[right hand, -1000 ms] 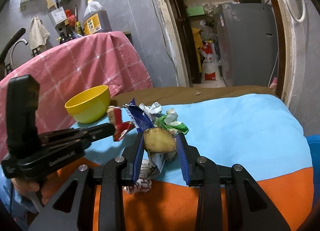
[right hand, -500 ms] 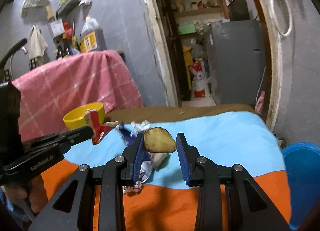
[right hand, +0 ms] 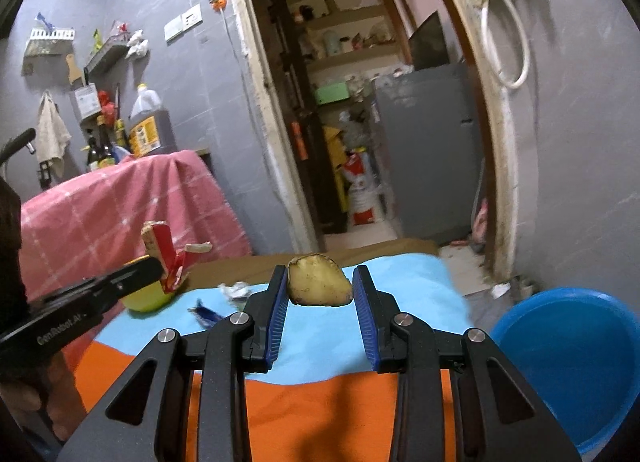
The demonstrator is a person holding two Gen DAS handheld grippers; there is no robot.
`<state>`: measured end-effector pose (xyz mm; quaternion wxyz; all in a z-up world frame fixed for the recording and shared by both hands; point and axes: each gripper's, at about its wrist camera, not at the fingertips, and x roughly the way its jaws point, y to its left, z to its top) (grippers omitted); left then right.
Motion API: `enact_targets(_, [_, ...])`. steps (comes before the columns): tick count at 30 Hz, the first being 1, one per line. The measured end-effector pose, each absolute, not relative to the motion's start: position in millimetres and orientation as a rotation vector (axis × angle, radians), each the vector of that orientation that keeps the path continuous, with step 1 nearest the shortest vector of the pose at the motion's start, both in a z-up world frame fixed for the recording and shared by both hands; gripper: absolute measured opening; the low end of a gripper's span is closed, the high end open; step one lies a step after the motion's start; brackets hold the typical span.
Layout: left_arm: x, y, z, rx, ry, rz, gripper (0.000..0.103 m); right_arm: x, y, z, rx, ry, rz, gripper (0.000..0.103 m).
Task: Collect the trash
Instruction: 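Lift both held wrappers and carry them over the blue bucket, then open both tools to drop the wrappers into the blue bucket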
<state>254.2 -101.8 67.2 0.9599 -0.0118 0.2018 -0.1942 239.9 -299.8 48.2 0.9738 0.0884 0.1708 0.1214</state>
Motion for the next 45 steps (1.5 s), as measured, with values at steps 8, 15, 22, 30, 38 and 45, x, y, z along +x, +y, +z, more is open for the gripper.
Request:
enact_targets(8, [251,-149,69,0.006,0.412,-0.472,0.0,216,-333,53,0.139,0.289,0.133,0.03])
enact_targets(15, [250,-193,67,0.03,0.426,-0.551,0.0,201,-368,50,0.153,0.281,0.049,0.03])
enact_targets(22, [254,-240,61,0.052,0.465,-0.633,0.0,191,-406,43,0.2,0.298,-0.042,0.03])
enact_targets(30, [273,-293,44,0.068,0.59,-0.731,0.0,192,-450,26,0.283,0.362,-0.157,0.03])
enact_targets(38, [298,-335,13,0.07,0.748,-0.785,0.0,200,-489,0,0.411,0.465,-0.237,0.031])
enact_targets(45, [313,-351,-12,0.086,0.852,-0.783,0.0,202,-501,-8,0.449,0.51,-0.253,0.032])
